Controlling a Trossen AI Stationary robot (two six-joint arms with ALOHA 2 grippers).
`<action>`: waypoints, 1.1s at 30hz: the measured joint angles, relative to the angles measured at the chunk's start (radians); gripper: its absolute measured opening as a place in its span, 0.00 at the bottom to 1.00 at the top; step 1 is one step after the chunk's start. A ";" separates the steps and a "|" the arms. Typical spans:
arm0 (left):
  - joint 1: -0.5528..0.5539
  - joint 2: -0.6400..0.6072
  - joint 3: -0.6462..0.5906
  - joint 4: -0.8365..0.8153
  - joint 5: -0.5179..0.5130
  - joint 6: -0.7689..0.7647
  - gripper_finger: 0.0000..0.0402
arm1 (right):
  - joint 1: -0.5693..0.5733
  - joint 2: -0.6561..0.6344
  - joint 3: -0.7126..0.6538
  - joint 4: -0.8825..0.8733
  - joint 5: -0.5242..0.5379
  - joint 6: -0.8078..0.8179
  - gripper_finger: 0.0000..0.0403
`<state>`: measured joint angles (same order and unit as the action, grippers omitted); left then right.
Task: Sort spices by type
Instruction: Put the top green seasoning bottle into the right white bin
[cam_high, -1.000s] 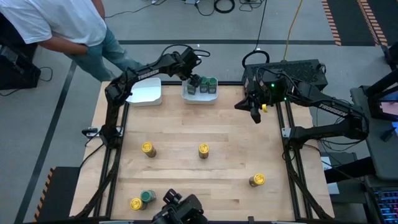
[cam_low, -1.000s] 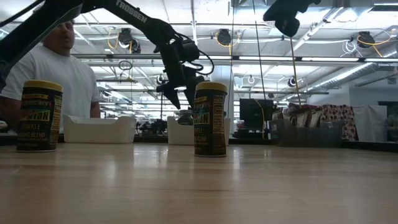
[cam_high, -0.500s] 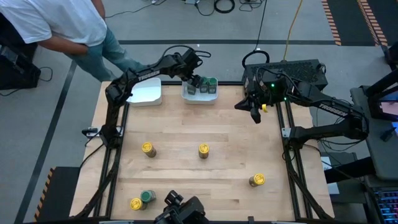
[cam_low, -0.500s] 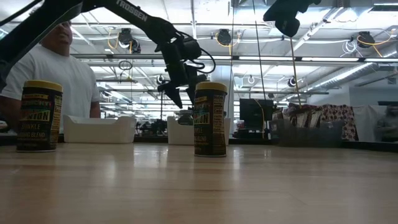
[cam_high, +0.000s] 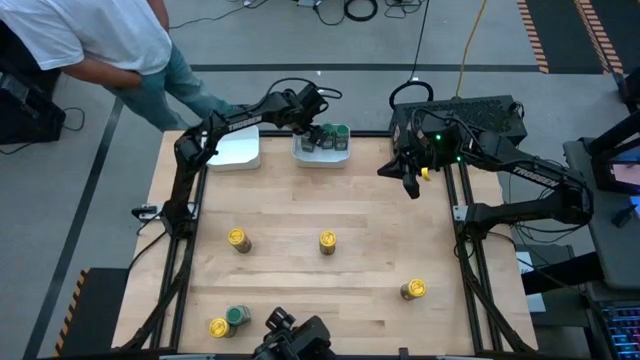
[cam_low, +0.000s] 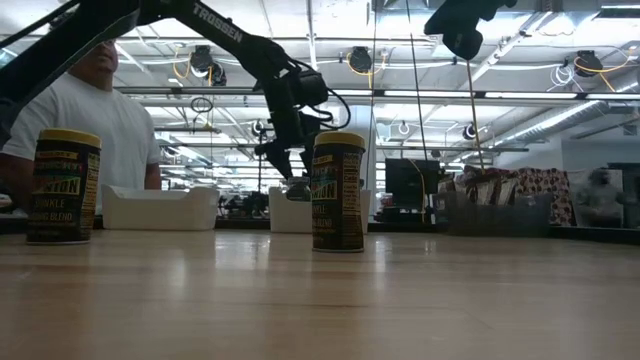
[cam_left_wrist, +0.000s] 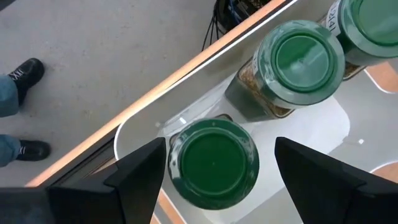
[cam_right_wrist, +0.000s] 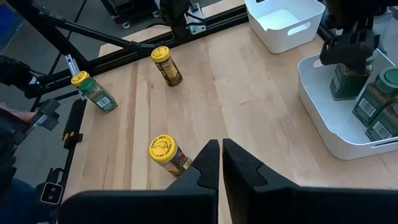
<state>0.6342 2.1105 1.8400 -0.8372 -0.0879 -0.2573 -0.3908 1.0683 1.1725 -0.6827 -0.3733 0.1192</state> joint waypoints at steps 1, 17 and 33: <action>0.000 0.000 0.000 -0.003 0.000 0.000 0.75 | 0.000 0.000 0.000 0.000 0.000 0.000 0.00; 0.000 0.000 0.000 -0.013 -0.007 0.000 0.68 | 0.000 0.000 0.000 -0.002 0.000 -0.008 0.00; 0.000 -0.002 0.001 -0.032 0.008 0.212 0.53 | 0.016 0.000 0.000 -0.004 0.001 -0.008 0.00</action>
<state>0.6342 2.1085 1.8408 -0.8689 -0.0795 -0.0449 -0.3744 1.0683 1.1725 -0.6865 -0.3726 0.1112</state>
